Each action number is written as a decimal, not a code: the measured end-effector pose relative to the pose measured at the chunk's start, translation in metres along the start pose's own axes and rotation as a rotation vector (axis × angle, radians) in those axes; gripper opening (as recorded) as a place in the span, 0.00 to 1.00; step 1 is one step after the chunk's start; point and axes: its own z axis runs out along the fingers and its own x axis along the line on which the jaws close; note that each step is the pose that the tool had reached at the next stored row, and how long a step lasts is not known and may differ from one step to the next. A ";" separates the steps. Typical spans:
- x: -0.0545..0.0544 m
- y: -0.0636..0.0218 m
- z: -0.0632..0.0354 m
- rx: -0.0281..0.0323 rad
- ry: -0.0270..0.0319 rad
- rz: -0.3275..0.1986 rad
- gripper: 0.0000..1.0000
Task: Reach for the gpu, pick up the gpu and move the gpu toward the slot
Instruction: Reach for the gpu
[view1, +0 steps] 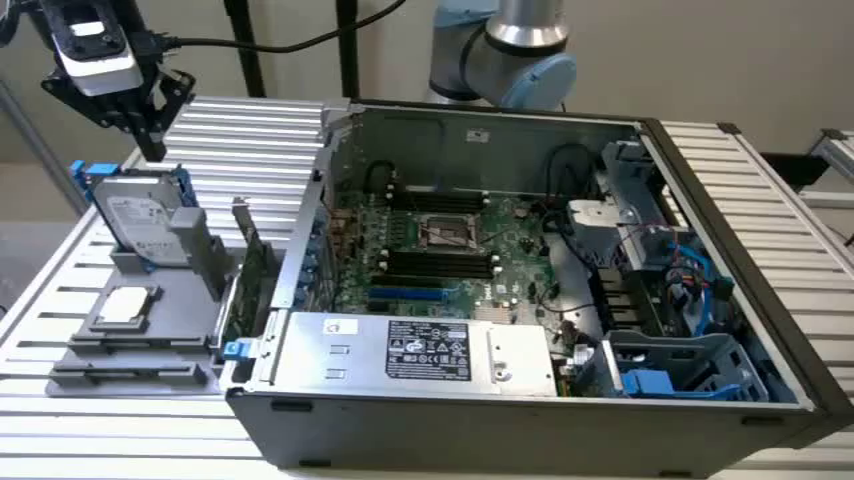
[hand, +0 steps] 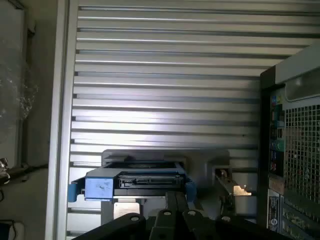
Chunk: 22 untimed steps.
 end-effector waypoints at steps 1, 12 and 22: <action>0.000 0.0000 0.0000 0.0000 0.0000 0.000 0.11; 0.000 0.0000 0.0000 0.0000 0.0000 0.000 0.11; 0.000 0.0000 0.0000 0.0000 0.0001 0.000 0.11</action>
